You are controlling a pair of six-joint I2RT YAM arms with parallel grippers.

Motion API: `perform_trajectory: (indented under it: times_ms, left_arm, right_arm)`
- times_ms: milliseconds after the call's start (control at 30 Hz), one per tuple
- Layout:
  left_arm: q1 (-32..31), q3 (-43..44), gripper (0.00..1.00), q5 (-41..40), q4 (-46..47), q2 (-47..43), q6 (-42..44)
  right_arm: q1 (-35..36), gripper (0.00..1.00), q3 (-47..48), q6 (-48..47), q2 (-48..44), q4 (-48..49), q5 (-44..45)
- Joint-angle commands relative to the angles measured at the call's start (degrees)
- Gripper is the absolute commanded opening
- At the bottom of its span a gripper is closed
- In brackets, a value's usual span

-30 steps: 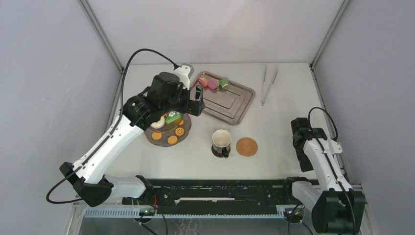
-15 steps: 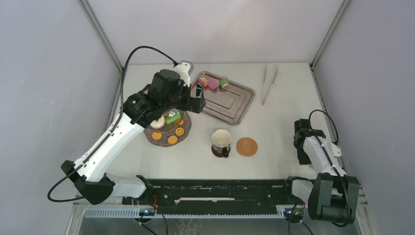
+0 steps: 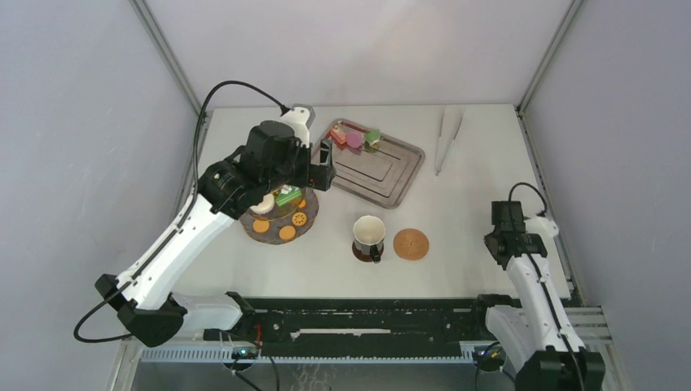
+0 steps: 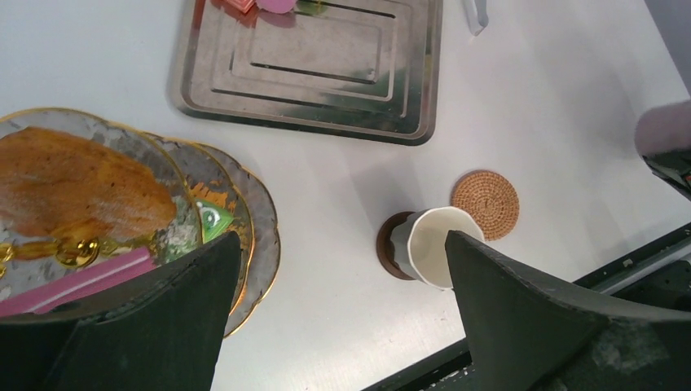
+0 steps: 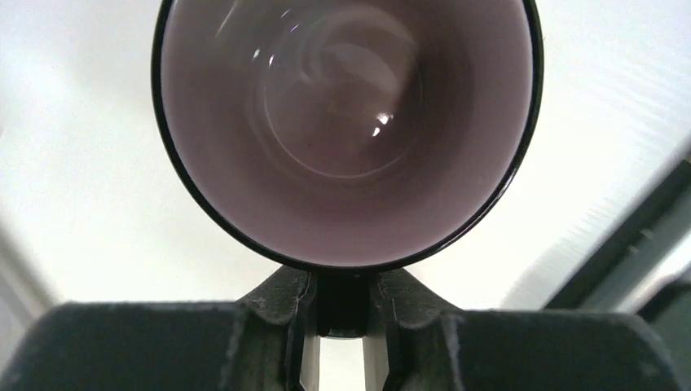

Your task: Serve the afternoon tea

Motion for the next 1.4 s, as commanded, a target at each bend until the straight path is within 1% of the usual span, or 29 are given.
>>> perform_trajectory:
  times_ms: [0,67,133,167,333,433,500,600,867,1067,1367]
  left_arm:
    - [0.29,-3.04,1.0,-3.3,1.88,-4.21,-1.27]
    - [0.45,-4.58,1.0,-3.87,2.16,-5.55,-1.61]
    - [0.84,-5.88,1.0,-4.4,2.01,-7.08,-1.93]
    - [1.17,-6.41,1.0,-4.72,1.67,-7.83,-2.09]
    - [3.96,-9.31,1.0,-5.2,0.43,-10.72,-2.64]
    - [5.56,-10.48,1.0,-4.37,0.21,-11.97,-2.57]
    - [6.03,-10.97,1.0,-4.07,0.15,-12.88,-2.44]
    - [6.31,-11.17,1.0,-3.27,0.12,-13.92,-1.94]
    - [6.36,-8.4,1.0,0.13,0.89,-15.88,-0.83]
    - [6.36,-5.39,1.0,1.13,1.37,-15.71,-0.51]
    - [6.36,-4.45,1.0,1.99,1.12,-14.36,-0.71]
  right_arm:
    - [9.59,0.0,4.47,-21.76,-4.83,12.64,-10.73]
    - [14.74,0.0,5.59,-25.29,-5.35,15.28,-16.45]
    - [20.27,0.0,7.43,-26.43,-4.21,15.75,-18.72]
    - [24.64,0.0,8.57,-26.77,-2.95,15.22,-18.39]
    - [40.62,0.0,15.28,-29.78,7.39,11.56,-13.97]
    - [46.7,0.0,18.25,-29.12,12.98,9.46,-10.75]
    - [48.55,0.0,18.63,-28.64,15.86,8.42,-9.18]
    - [49.99,0.0,18.4,-28.82,17.35,7.64,-8.13]
    - [51.86,0.0,15.29,-25.6,15.37,6.84,-8.06]
    - [54.42,0.0,12.08,-23.45,17.48,8.78,-8.31]
    - [54.78,0.0,8.68,-22.17,17.6,11.05,-8.76]
